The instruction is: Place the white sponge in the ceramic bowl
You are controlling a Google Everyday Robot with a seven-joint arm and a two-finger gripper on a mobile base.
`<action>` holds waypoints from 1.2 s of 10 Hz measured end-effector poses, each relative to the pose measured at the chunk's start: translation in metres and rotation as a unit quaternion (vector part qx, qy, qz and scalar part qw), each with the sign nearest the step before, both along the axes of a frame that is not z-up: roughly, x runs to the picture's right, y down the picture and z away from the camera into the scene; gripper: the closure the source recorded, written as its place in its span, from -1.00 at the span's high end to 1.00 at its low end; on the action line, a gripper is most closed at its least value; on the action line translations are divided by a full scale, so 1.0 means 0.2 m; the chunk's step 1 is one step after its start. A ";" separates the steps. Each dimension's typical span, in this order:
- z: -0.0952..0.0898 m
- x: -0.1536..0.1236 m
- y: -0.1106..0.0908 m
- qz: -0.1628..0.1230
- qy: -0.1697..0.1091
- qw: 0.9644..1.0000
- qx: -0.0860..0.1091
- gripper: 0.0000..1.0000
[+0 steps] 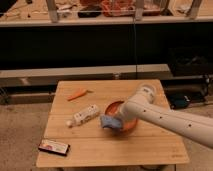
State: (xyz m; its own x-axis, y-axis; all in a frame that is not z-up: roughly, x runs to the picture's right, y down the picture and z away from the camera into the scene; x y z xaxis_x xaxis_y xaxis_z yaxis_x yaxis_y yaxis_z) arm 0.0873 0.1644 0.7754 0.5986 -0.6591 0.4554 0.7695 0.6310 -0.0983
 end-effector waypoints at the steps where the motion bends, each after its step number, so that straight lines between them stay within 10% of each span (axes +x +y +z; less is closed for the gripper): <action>1: 0.02 0.01 -0.02 0.009 0.001 1.000 -0.002 -1.00; 12: 0.10 0.13 -0.10 0.020 -0.003 1.000 -0.013 -0.85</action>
State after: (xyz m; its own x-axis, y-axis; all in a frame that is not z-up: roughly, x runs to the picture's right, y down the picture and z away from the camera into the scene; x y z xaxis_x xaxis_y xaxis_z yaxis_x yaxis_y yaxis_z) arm 0.1132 0.1442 0.7949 0.6206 -0.6229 0.4762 0.7448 0.6582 -0.1097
